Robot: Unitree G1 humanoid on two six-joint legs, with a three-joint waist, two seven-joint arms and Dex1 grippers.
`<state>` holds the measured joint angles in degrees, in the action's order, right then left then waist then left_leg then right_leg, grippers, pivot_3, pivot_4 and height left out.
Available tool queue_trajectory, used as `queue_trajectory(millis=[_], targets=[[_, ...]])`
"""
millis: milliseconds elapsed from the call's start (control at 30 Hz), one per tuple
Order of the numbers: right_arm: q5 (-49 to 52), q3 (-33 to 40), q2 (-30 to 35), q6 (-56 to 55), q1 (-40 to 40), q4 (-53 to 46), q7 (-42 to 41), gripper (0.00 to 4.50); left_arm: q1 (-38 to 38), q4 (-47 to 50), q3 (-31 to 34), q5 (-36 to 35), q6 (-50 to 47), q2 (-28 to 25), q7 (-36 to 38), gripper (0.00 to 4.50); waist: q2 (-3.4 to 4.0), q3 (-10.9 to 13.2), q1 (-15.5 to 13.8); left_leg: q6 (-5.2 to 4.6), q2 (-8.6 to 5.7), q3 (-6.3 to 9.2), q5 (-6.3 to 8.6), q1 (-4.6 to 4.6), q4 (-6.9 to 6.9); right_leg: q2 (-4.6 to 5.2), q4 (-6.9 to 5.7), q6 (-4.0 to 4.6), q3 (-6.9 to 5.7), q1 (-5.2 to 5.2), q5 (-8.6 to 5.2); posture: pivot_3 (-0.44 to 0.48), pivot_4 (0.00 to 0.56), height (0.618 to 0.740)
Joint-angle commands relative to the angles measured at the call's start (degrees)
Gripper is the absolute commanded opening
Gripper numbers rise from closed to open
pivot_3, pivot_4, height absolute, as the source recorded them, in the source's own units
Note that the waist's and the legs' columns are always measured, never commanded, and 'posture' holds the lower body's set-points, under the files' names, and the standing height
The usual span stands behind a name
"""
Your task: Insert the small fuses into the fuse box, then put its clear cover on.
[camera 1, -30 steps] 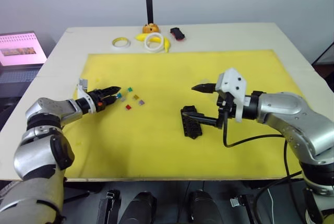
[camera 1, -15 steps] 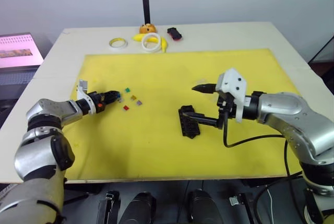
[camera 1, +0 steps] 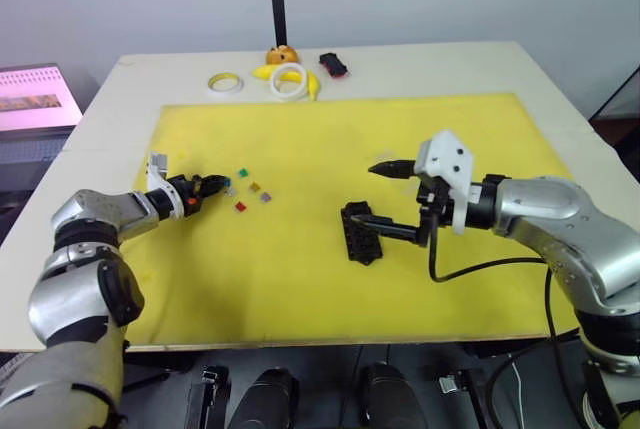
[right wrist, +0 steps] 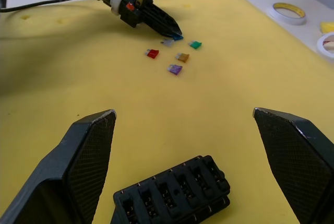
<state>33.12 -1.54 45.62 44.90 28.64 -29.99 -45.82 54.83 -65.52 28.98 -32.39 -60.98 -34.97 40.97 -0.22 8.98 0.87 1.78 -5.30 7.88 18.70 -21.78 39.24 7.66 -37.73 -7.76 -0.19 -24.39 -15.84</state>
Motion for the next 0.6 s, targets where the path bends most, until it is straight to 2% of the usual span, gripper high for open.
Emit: queue_trajectory(millis=[33, 100, 267, 367, 600], targets=[[2.51, 3.33, -0.61, 1.12, 0.44, -1.72, 1.10, 4.50, 1.62, 1.84, 1.88, -1.82, -2.39, -3.07, 1.06, 0.03, 0.00, 0.00, 0.13, 0.00, 0.01, 0.00, 0.00, 0.00, -0.01, 0.00, 0.00, 0.00, 0.00, -0.01, 0.00, 0.000, 0.150, 0.740], [4.27, 4.54, -1.48, 2.34, 0.15, -2.18, 2.14, 4.50, 2.57, 3.62, 2.13, -3.16, -5.18, -3.63, 2.02, 0.03, -0.01, 0.01, 0.20, 0.00, 0.02, -0.03, 0.00, -0.02, -0.02, 0.00, -0.18, 0.00, 0.00, -0.11, 0.00, 0.000, 0.150, 0.740], [12.86, 10.16, -7.74, 8.22, -0.23, -2.83, 9.58, 4.50, 3.86, 16.30, 1.78, -8.42, -15.52, -1.85, 3.88, 0.03, -0.04, 0.02, 0.03, 0.00, 0.12, 0.00, 0.00, -0.17, 0.00, 0.03, -0.24, 0.00, 0.01, -0.17, 0.00, 0.000, 0.150, 0.740], [19.05, 13.58, -14.05, 11.85, 0.06, -2.37, 17.78, 4.50, 4.70, 25.32, 2.68, -12.48, -20.91, 2.10, 1.79, 0.03, -0.05, 0.02, -0.13, 0.00, 0.09, 0.05, 0.00, -0.18, 0.00, 0.06, -0.24, 0.01, 0.01, -0.16, 0.01, 0.000, 0.150, 0.740], [33.02, 16.07, -29.39, 14.67, 2.50, 0.49, 37.36, 4.50, 5.99, 40.67, 8.02, -21.31, -25.14, 16.48, -6.86, 0.03, -0.05, 0.01, 0.70, 0.00, 0.13, 0.02, 0.00, -0.18, -0.04, 0.04, -0.24, 0.01, 0.06, -0.25, 0.01, 0.000, 0.150, 0.740]])
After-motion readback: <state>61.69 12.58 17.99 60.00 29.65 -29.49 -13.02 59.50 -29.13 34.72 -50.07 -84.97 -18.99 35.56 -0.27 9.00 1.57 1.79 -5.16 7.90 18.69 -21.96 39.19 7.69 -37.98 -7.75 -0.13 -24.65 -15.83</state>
